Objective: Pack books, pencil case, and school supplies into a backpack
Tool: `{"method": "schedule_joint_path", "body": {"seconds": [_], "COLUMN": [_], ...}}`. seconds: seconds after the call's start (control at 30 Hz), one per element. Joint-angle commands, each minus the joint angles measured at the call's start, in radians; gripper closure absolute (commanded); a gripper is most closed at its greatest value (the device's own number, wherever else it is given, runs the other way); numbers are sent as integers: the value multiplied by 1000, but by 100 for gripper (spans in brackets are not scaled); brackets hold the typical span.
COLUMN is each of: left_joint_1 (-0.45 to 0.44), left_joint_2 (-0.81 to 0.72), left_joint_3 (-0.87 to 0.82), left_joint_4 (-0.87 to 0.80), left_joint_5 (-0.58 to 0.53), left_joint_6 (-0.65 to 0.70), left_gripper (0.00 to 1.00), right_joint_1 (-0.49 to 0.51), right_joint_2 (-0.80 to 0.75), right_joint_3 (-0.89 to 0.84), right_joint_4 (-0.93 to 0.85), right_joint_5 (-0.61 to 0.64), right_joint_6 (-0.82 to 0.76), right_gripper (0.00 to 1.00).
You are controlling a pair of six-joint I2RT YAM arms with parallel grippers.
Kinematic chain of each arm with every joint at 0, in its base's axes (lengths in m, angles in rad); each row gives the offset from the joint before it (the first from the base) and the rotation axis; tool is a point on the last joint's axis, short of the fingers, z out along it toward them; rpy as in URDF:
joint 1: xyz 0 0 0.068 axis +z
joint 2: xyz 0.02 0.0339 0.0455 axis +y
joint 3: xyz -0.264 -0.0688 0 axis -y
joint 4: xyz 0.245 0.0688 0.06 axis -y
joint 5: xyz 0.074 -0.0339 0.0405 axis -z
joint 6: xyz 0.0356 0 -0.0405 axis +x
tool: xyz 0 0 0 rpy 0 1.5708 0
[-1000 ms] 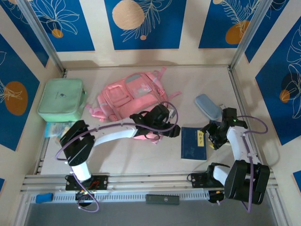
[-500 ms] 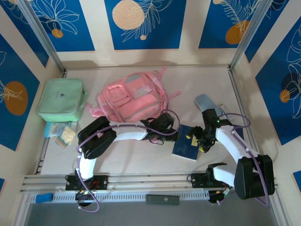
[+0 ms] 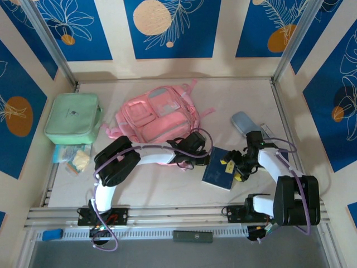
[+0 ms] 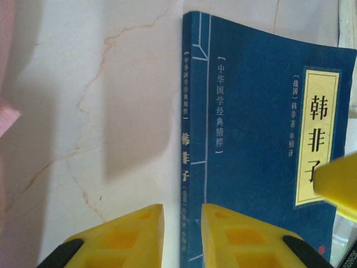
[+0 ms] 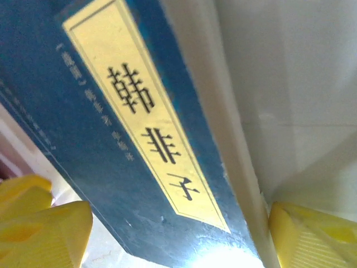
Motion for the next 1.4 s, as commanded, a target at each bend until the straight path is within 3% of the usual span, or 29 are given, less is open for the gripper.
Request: {"method": "schedule_joint_path", "body": {"seconds": [0.0,0.43,0.53,0.97,1.1,1.2,1.37], "left_joint_1": [-5,-5,-5,-5,-3,-3,8], "left_joint_2": [27,36,39,23,2,-38,-221], "left_joint_3": [17,11,15,11,3,6,-96], "left_joint_4": [-11,-82,-87,-87,-73,-86,-24], "left_joint_5": [18,-58,-60,-65,-59,-40,-40], "left_joint_6": [3,17,19,19,9,10,-9], "left_gripper": [78,81,82,81,74,60,43], "right_joint_1": [28,76,78,59,44,31,8], "right_joint_2": [14,-135,-129,-148,-178,-213,-283], "right_joint_3": [-5,51,61,54,63,83,165], "right_joint_4": [27,-60,-83,-30,-21,-31,-114], "right_joint_5": [-78,-123,-98,-109,-140,-173,-183], "right_joint_6": [-28,-96,-99,-99,-107,-118,-145], "right_gripper": [17,26,42,94,100,100,100]}}
